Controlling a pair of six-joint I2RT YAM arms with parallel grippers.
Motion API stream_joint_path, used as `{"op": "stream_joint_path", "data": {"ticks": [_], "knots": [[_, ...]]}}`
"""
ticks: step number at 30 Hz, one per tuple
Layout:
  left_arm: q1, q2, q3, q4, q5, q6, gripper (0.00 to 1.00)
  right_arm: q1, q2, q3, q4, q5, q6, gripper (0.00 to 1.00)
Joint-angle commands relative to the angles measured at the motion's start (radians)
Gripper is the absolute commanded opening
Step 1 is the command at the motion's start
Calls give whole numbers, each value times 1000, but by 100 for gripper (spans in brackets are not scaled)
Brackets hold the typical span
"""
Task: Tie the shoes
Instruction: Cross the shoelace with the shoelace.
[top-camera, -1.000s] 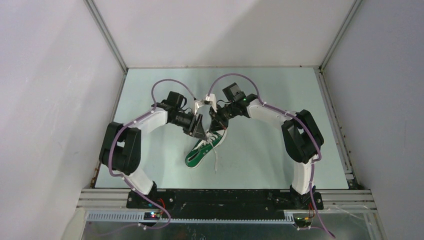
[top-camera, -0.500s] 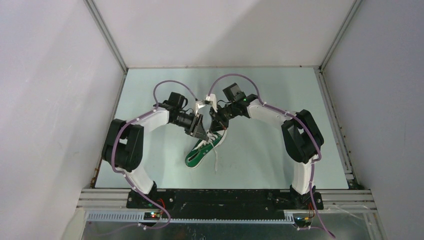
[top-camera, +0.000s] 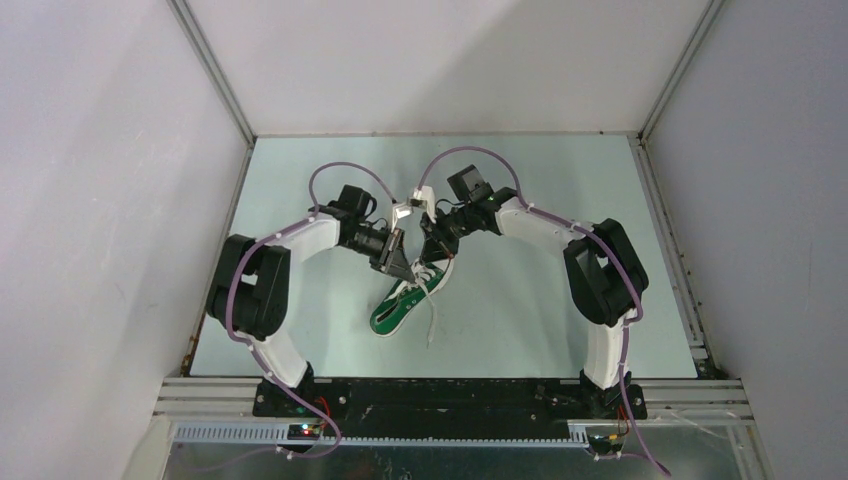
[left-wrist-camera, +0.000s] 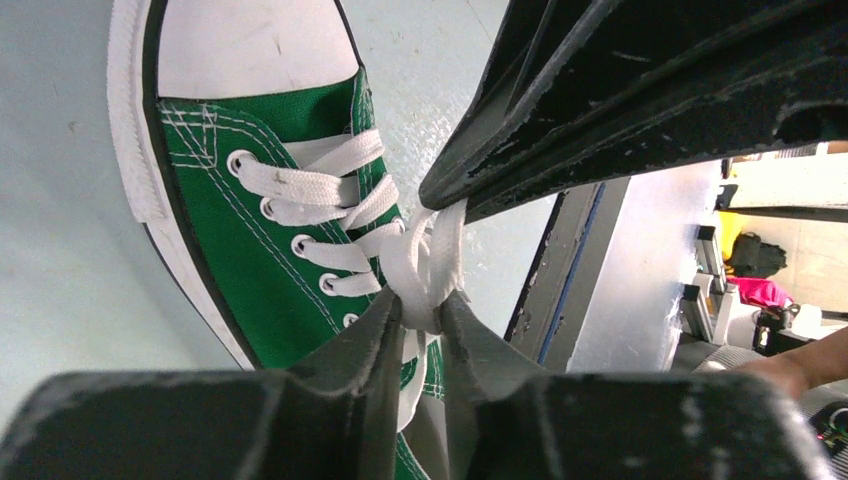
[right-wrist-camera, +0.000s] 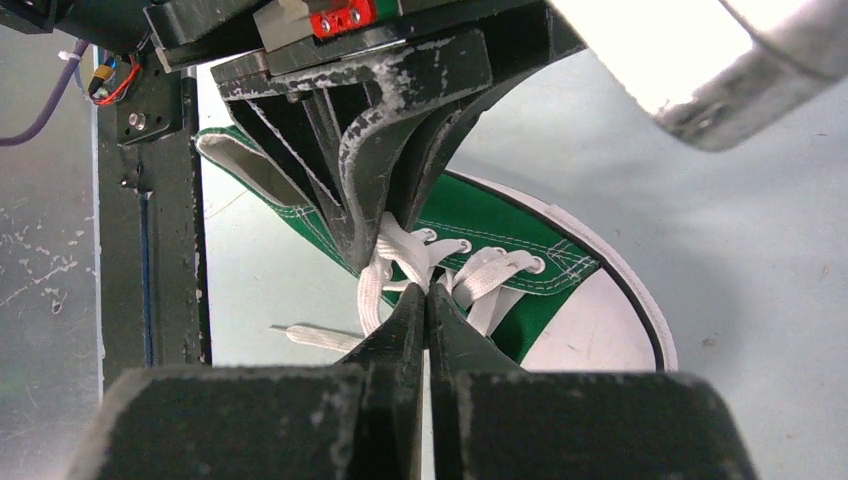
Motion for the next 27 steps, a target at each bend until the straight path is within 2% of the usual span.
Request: {"op": "stream_joint_path", "data": {"ticks": [1, 3, 7, 9, 11, 14, 19, 27], "knots": [[-5, -9, 21, 42, -11, -17, 18, -5, -51, 3, 22, -17, 7, 0], [-4, -26, -3, 88, -23, -34, 13, -14, -66, 0, 16, -34, 17, 3], [-4, -68, -81, 219, -24, -69, 9, -67, -123, -62, 67, -67, 137, 29], [-2, -86, -126, 298, -21, -92, 8, -99, -125, -93, 92, -73, 196, 36], [-2, -99, -168, 372, -19, -113, 8, -121, -104, -115, 119, -69, 258, 38], [-2, -119, -229, 491, -20, -147, 7, -132, -48, -124, 180, -44, 325, 36], [-2, -192, -313, 654, -26, -236, 7, -116, 59, -75, 207, -39, 345, 24], [-3, -274, -368, 705, -81, -248, 6, -58, 100, -35, 213, -76, 311, 16]]}}
